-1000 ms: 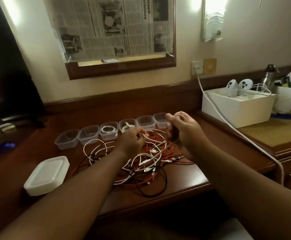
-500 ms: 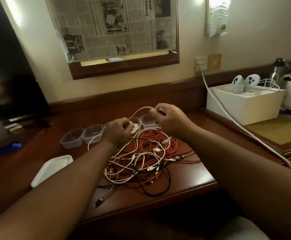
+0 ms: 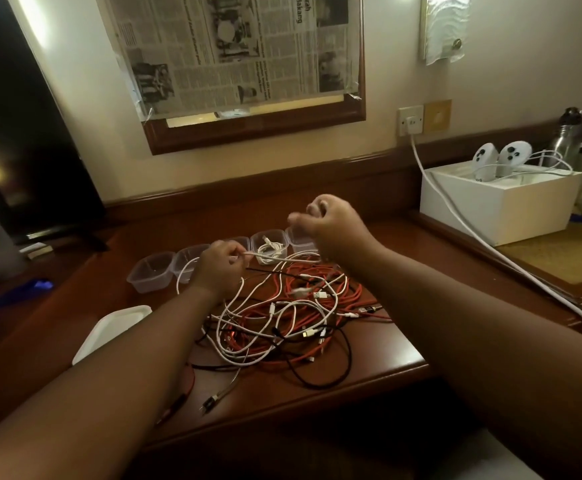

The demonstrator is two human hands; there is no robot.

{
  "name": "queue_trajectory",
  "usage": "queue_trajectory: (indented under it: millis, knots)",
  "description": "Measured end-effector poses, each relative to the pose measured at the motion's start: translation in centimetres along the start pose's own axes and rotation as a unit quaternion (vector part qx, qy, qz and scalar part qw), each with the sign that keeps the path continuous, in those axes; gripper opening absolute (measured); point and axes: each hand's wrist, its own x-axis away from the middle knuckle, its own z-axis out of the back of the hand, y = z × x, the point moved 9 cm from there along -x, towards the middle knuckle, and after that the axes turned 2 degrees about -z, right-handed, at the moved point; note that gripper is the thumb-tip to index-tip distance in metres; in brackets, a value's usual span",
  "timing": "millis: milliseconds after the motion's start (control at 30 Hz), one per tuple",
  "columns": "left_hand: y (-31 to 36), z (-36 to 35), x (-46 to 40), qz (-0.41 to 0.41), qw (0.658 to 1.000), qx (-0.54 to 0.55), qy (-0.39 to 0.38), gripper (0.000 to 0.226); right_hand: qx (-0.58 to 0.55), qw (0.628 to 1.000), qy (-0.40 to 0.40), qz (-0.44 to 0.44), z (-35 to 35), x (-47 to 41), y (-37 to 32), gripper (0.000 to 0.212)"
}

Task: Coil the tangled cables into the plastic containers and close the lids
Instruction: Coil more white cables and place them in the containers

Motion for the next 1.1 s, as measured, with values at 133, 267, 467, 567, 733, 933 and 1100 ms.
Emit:
queue_trajectory:
  millis: [133, 267, 467, 567, 733, 933, 1100]
  knots:
    - [2.5, 1.7, -0.7, -0.087, 0.994, -0.006, 0.062, 0.022, 0.278, 0.957, -0.078, -0.027, -2.7, -0.9, 1.8, 0.056]
    - [1.9, 1.8, -1.4, -0.090, 0.993, -0.003, 0.079, 0.028, 0.356, 0.918, -0.172, -0.003, -5.8, -1.7, 2.4, 0.035]
    - [-1.9, -1.0, -2.0, -0.027, 0.999, -0.020, 0.020, 0.017, 0.022, 0.995, -0.069, 0.071, -5.0, -3.9, 0.2, 0.017]
    - [-4.4, -2.6, -2.2, 0.016, 0.999, -0.025, -0.037, 0.015, -0.236, 0.969, -0.070, 0.019, -4.7, -5.4, 0.4, 0.017]
    - [-8.5, -2.8, -3.9, 0.157, 0.986, 0.042, -0.031, 0.021, -0.461, 0.885, -0.065, -0.026, -4.5, -7.9, 0.7, 0.020]
    - [-8.5, 1.4, -9.1, 0.160, 0.974, 0.121, 0.106, 0.035, -0.350, 0.931, -0.073, -0.077, -5.0, -9.6, 3.6, 0.010]
    - [-5.6, 5.2, -12.0, 0.144, 0.952, 0.194, 0.186, 0.029, -0.115, 0.976, -0.126, -0.137, -7.2, -9.6, 7.0, 0.014]
